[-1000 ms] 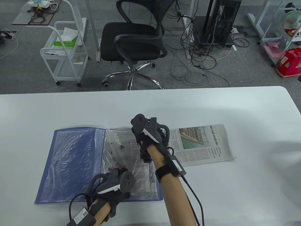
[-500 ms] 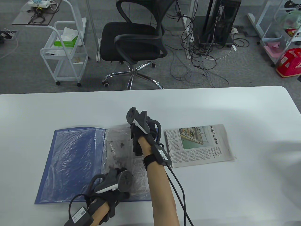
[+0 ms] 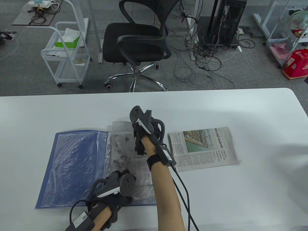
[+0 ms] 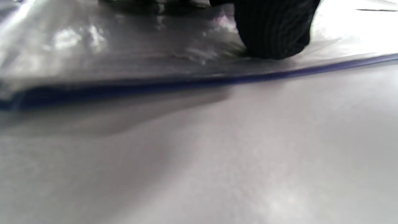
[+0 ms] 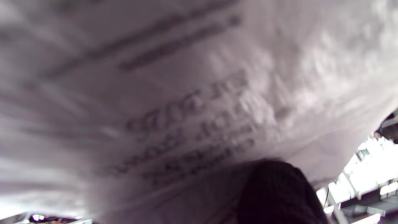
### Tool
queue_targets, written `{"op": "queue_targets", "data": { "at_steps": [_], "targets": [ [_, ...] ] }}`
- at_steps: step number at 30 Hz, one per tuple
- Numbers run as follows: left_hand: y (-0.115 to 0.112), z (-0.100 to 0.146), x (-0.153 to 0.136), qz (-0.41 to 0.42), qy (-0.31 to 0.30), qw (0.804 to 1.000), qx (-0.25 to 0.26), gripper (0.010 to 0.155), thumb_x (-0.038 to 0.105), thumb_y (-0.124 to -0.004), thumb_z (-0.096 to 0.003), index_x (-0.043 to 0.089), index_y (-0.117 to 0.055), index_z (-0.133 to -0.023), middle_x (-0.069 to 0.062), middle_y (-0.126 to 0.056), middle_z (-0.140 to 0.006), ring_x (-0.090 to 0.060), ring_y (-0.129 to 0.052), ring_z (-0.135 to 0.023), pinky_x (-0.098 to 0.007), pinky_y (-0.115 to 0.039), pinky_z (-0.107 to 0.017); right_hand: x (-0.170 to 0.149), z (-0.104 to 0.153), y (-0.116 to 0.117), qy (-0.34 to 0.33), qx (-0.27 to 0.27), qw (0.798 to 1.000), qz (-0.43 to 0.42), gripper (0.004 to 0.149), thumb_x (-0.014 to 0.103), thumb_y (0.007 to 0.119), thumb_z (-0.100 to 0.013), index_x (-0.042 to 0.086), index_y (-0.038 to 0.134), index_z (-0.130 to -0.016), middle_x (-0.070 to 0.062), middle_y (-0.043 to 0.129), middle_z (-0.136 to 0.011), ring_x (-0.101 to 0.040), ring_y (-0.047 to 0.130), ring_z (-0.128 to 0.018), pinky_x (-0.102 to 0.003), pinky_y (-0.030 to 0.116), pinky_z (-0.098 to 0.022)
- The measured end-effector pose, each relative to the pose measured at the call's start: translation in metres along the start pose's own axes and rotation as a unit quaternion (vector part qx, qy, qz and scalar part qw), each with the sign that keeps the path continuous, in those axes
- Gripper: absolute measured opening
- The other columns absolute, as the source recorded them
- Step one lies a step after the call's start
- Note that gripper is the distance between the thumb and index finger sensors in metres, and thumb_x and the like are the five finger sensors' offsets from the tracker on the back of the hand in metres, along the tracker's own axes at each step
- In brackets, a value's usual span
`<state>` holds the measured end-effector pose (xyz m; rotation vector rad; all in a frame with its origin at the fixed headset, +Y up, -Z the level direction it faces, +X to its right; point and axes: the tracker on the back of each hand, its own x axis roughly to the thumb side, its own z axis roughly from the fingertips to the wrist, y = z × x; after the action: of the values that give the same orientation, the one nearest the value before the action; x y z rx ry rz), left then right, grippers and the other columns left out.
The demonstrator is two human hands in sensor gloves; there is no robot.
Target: Pull newspapers from file folder
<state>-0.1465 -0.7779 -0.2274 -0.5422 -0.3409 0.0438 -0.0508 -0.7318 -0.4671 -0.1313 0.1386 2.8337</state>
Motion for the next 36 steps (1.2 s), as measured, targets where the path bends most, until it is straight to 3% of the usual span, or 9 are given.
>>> {"op": "queue_targets", "data": {
  "at_steps": [8,10,18,24,28,32,36],
  "targets": [
    [0.000,0.000,-0.001,0.007,0.001,1.000,-0.005,0.076,0.044,-0.075,-0.0461,0.027,-0.038,-0.110,-0.008,-0.023,-0.116,-0.050,-0.031,-0.103,-0.062,-0.042,-0.070,0.013,0.000,-0.029,0.004,-0.092,0.995,-0.035,0.038,0.040,0.076,-0.042,0.049,0.073,-0.079,0.015,0.087,-0.085,-0.016,0.092,-0.078,-0.048,0.071,-0.069],
    [0.000,0.000,-0.001,0.009,0.001,1.000,-0.005,0.075,0.044,-0.075,-0.0462,0.027,-0.039,-0.110,-0.009,-0.024,-0.116,-0.050,-0.032,-0.103,-0.063,-0.043,-0.070,0.014,0.003,-0.044,-0.003,-0.135,0.989,-0.068,0.038,0.040,0.076,-0.042,0.049,0.073,-0.079,0.015,0.087,-0.085,-0.016,0.092,-0.078,-0.048,0.071,-0.069],
    [0.000,0.000,-0.001,0.016,0.002,1.000,-0.010,0.075,0.044,-0.075,-0.0462,0.027,-0.038,-0.109,-0.008,-0.023,-0.115,-0.050,-0.031,-0.102,-0.063,-0.043,-0.070,0.007,0.028,-0.118,-0.044,-0.212,0.963,-0.160,0.038,0.039,0.075,-0.042,0.046,0.073,-0.080,0.012,0.087,-0.083,-0.018,0.092,-0.075,-0.050,0.072,-0.066],
    [0.000,0.000,-0.002,0.021,0.003,1.000,-0.013,0.075,0.044,-0.075,-0.0462,0.028,-0.038,-0.109,-0.008,-0.022,-0.115,-0.050,-0.030,-0.102,-0.062,-0.042,-0.070,-0.043,0.052,-0.189,-0.032,-0.225,0.927,-0.297,0.038,0.037,0.077,-0.041,0.041,0.076,-0.079,0.006,0.092,-0.078,-0.019,0.100,-0.058,-0.048,0.083,-0.049],
    [0.000,0.000,-0.002,0.022,0.002,1.000,-0.012,0.075,0.044,-0.075,-0.0461,0.028,-0.038,-0.109,-0.008,-0.023,-0.115,-0.050,-0.030,-0.102,-0.062,-0.043,-0.070,-0.089,0.066,-0.219,0.009,-0.240,0.902,-0.358,0.039,0.037,0.077,-0.041,0.037,0.076,-0.080,0.004,0.095,-0.073,-0.016,0.105,-0.046,-0.042,0.090,-0.032],
    [0.001,-0.001,-0.003,0.024,0.003,1.000,-0.015,0.075,0.044,-0.075,-0.0463,0.028,-0.038,-0.109,-0.008,-0.022,-0.114,-0.049,-0.030,-0.102,-0.062,-0.043,-0.070,-0.147,0.078,-0.228,0.064,-0.232,0.880,-0.410,0.039,0.036,0.077,-0.040,0.034,0.078,-0.079,0.002,0.097,-0.070,-0.013,0.106,-0.035,-0.038,0.092,-0.021],
    [0.001,-0.001,-0.003,0.025,0.003,1.000,-0.016,0.075,0.044,-0.075,-0.0463,0.028,-0.038,-0.109,-0.008,-0.022,-0.114,-0.049,-0.030,-0.102,-0.062,-0.042,-0.070,-0.203,0.084,-0.214,0.115,-0.210,0.869,-0.433,0.039,0.034,0.078,-0.040,0.032,0.079,-0.079,-0.001,0.098,-0.067,-0.013,0.106,-0.029,-0.036,0.092,-0.015]
  ]
}}
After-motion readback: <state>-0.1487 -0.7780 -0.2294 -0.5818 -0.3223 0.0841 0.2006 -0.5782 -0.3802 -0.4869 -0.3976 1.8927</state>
